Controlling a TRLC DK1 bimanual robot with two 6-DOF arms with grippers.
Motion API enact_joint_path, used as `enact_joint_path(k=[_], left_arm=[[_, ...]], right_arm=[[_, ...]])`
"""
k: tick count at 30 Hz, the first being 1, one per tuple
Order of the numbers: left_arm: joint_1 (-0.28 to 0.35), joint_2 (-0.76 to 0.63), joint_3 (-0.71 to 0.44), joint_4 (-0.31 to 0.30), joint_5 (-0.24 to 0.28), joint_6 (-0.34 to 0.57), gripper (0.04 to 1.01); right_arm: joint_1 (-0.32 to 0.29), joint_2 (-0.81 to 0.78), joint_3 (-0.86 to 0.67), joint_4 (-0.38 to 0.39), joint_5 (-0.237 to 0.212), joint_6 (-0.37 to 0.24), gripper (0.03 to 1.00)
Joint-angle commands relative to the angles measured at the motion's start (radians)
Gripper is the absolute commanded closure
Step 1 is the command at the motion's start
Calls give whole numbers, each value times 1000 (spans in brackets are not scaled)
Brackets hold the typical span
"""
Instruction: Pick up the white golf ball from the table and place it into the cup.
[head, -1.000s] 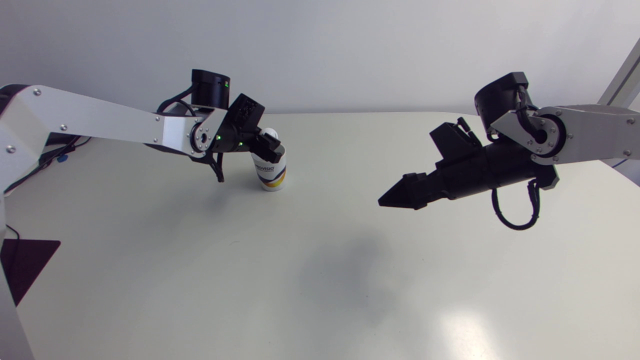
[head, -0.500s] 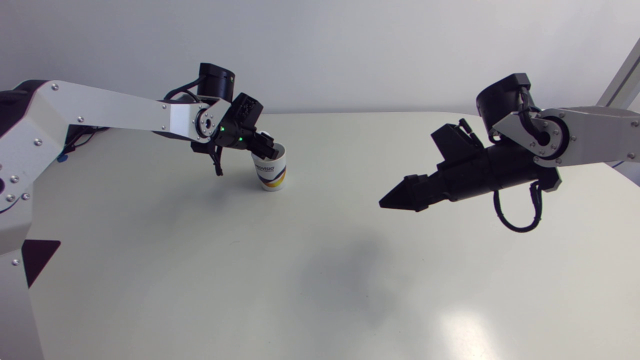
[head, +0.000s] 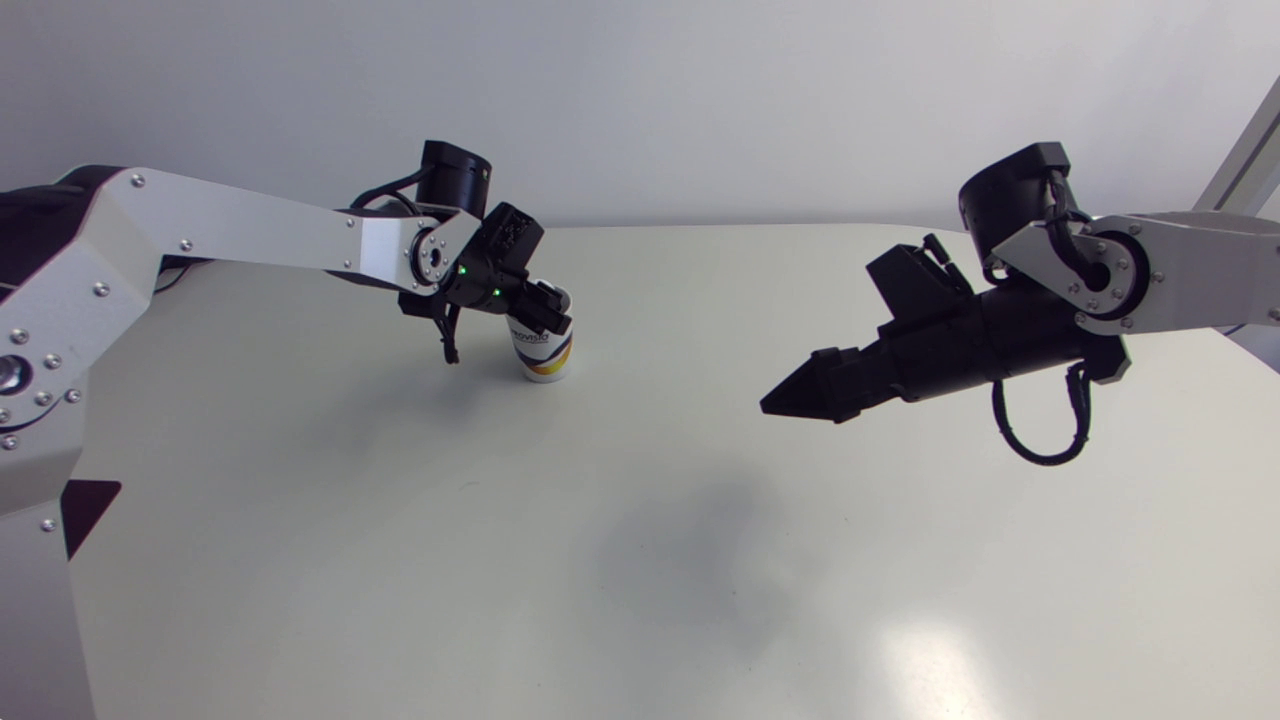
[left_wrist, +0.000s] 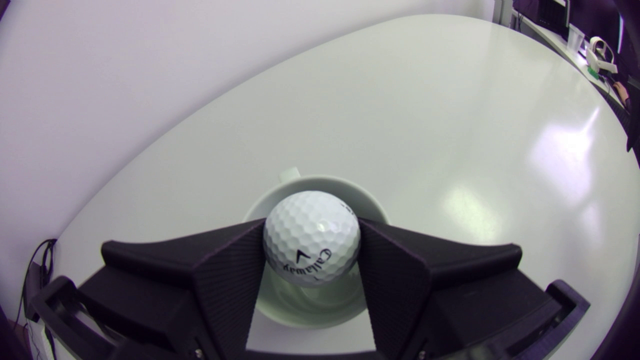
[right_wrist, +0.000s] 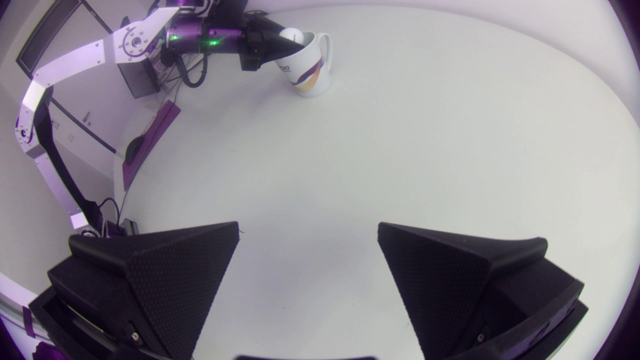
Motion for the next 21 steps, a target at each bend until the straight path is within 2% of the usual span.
enact_joint_path(k=[1,5,12,21], left_arm=[[-3,38,38,-5,-9,-19,764],[-3,39,36,-5,-9,-19,531],[-3,24,36,-3,-10,-22,61],[1,-31,-2,18,-12,-39,48]], right_arm=[[-6,-15,-38,3,4,-23,59],[-4,-15,-41,5,4,-27,59],[-4,-15,-42,5,4,-32,59],[-4,-26,-55,10,15,-38,59]])
